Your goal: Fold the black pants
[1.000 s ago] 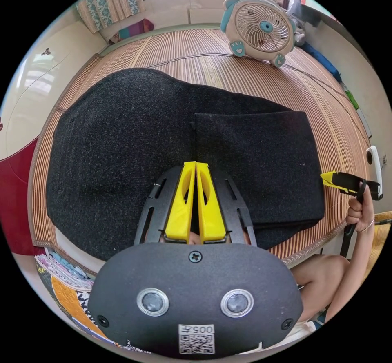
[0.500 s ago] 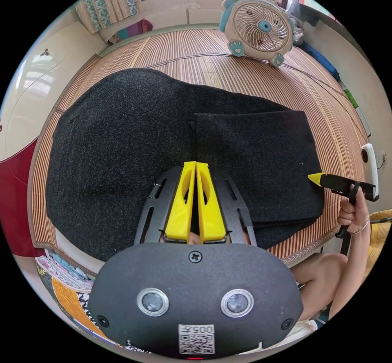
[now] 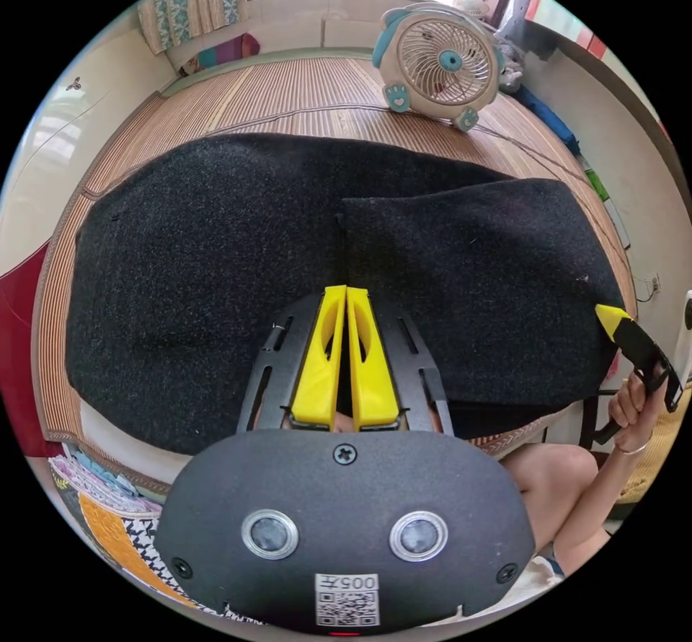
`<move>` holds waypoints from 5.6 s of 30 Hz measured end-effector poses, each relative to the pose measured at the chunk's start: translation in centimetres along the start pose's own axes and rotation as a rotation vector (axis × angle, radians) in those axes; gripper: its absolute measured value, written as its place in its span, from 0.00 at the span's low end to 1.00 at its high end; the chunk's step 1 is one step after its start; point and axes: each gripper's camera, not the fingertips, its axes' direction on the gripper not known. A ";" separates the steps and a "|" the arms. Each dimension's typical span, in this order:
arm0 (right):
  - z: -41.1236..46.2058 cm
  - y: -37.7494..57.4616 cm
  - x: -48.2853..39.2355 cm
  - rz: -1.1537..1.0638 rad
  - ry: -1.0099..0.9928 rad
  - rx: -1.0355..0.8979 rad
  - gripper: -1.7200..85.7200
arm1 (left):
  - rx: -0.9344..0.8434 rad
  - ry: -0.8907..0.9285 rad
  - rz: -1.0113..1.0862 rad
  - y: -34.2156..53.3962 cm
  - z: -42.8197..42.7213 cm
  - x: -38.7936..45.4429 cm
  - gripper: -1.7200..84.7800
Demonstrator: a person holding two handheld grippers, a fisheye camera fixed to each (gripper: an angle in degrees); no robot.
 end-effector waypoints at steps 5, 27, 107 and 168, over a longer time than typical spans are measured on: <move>-4.4 1.7 0.0 0.003 -0.009 0.076 0.02 | 0.063 -0.042 0.023 0.9 -2.4 2.3 0.01; -17.7 7.5 0.1 0.211 0.302 0.341 0.01 | -0.117 0.410 0.301 -1.6 2.9 14.1 0.01; 5.3 -6.8 -10.0 0.081 0.449 -0.135 0.08 | 0.175 -0.162 -0.145 1.3 -5.7 -5.8 0.04; 1.9 6.1 -4.1 0.174 0.221 -0.101 0.03 | -0.011 -0.297 0.272 17.4 10.4 11.5 0.01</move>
